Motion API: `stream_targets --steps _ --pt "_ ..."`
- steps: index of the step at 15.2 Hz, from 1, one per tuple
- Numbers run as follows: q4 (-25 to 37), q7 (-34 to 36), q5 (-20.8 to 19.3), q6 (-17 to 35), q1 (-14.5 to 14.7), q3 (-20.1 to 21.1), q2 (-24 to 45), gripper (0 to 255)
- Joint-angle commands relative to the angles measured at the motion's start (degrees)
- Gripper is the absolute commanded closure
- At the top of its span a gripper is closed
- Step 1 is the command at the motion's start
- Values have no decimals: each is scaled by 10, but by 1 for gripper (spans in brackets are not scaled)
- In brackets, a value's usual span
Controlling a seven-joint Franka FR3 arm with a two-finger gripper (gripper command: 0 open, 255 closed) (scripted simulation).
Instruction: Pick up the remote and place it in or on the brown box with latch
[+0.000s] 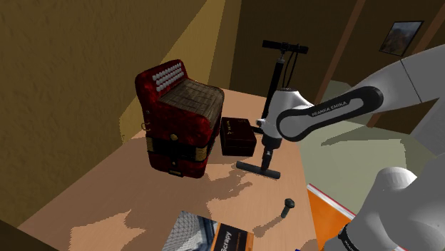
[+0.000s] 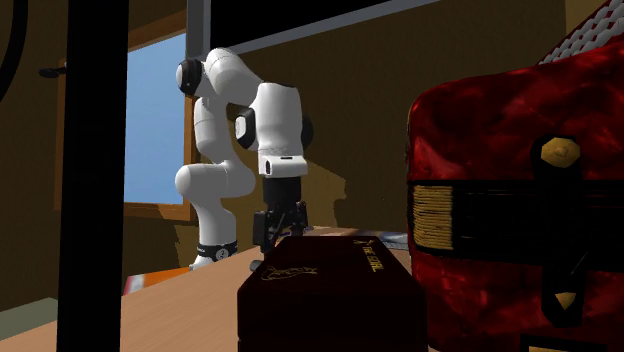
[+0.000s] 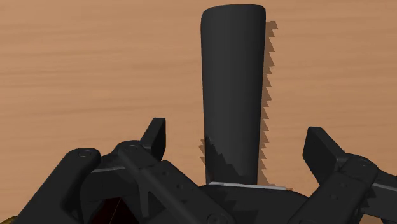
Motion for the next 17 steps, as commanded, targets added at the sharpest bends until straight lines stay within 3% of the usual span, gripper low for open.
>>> stream_targets --steps 1,10,11,17 --pt "-7 -2 4 22 3 0 14 0" --pt "-12 -4 7 37 4 -1 24 0" --pt "-12 -4 7 37 4 -1 24 255" --pt "-13 -4 7 37 4 0 24 255"
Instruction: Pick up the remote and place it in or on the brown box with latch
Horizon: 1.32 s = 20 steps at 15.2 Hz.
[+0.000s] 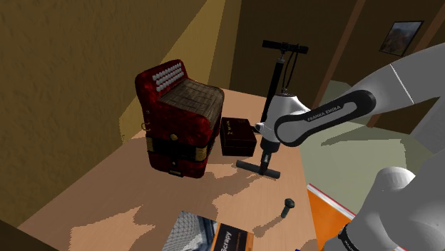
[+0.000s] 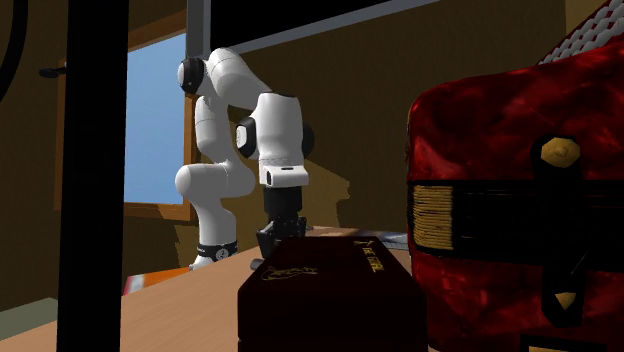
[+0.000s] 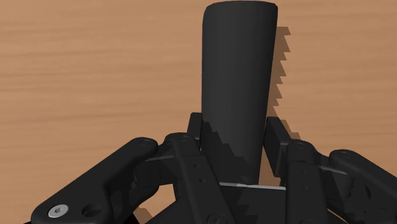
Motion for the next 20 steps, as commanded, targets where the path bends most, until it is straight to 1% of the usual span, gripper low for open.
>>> stream_targets --steps 1,3,20 --pt "-2 0 1 0 1 1 2 255" --pt "-1 0 0 -1 1 0 1 255" --pt "64 21 -17 -156 -7 11 -90 255"
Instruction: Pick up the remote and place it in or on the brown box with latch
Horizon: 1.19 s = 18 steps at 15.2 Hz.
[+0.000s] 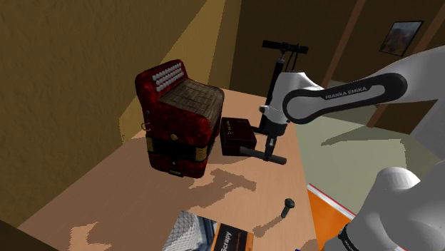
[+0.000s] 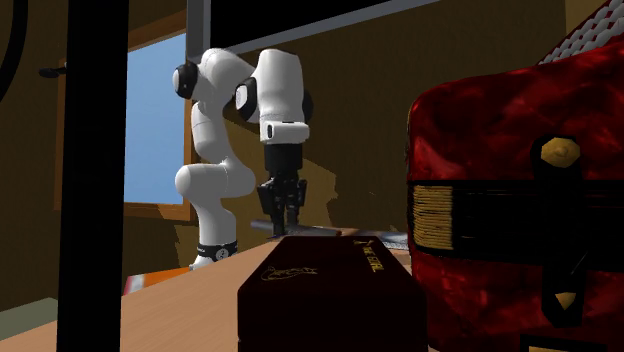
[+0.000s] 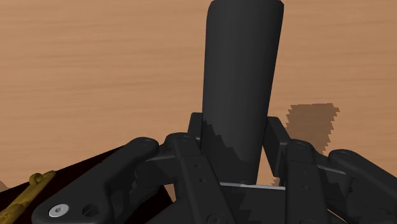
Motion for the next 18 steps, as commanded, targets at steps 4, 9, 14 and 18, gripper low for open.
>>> stream_targets --steps 4,9,14,18 --pt "24 4 -2 -45 -1 3 -21 255" --pt "53 8 -3 -87 -1 5 -35 255" --pt "84 11 -4 -128 -1 8 -45 255" --pt "133 -4 -3 -135 -3 -4 -2 255"
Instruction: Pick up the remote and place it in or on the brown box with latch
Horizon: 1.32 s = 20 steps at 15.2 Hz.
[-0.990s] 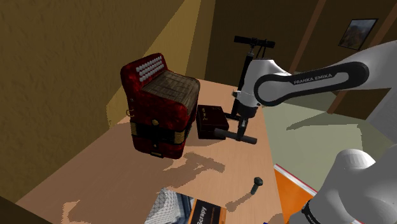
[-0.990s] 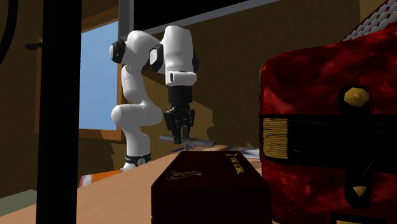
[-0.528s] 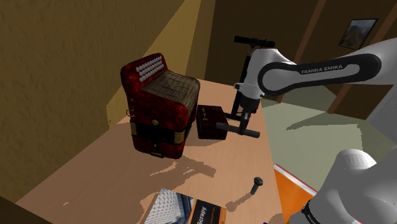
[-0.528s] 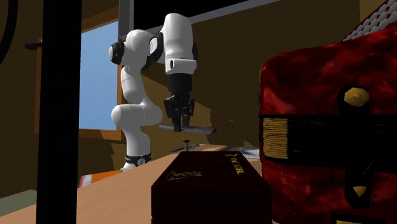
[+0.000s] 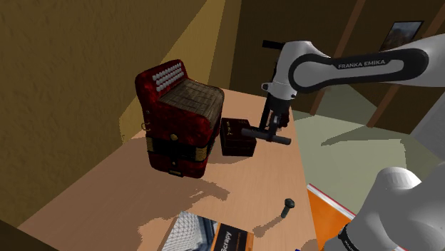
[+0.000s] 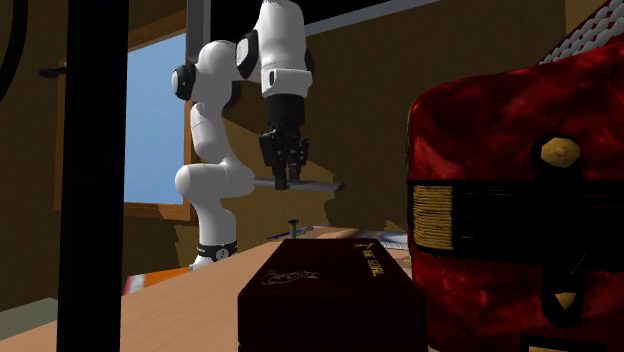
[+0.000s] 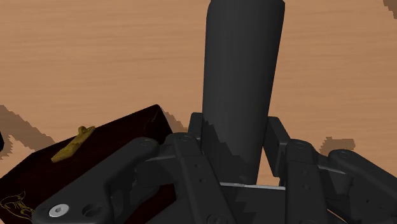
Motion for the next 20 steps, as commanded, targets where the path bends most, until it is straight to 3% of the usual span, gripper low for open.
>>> stream_targets --steps 1,14,20 --pt "35 -16 1 3 -2 -12 39 255" --pt "344 -117 58 -29 -29 -64 329 255" --pt "309 -122 62 15 -29 -62 338 255"
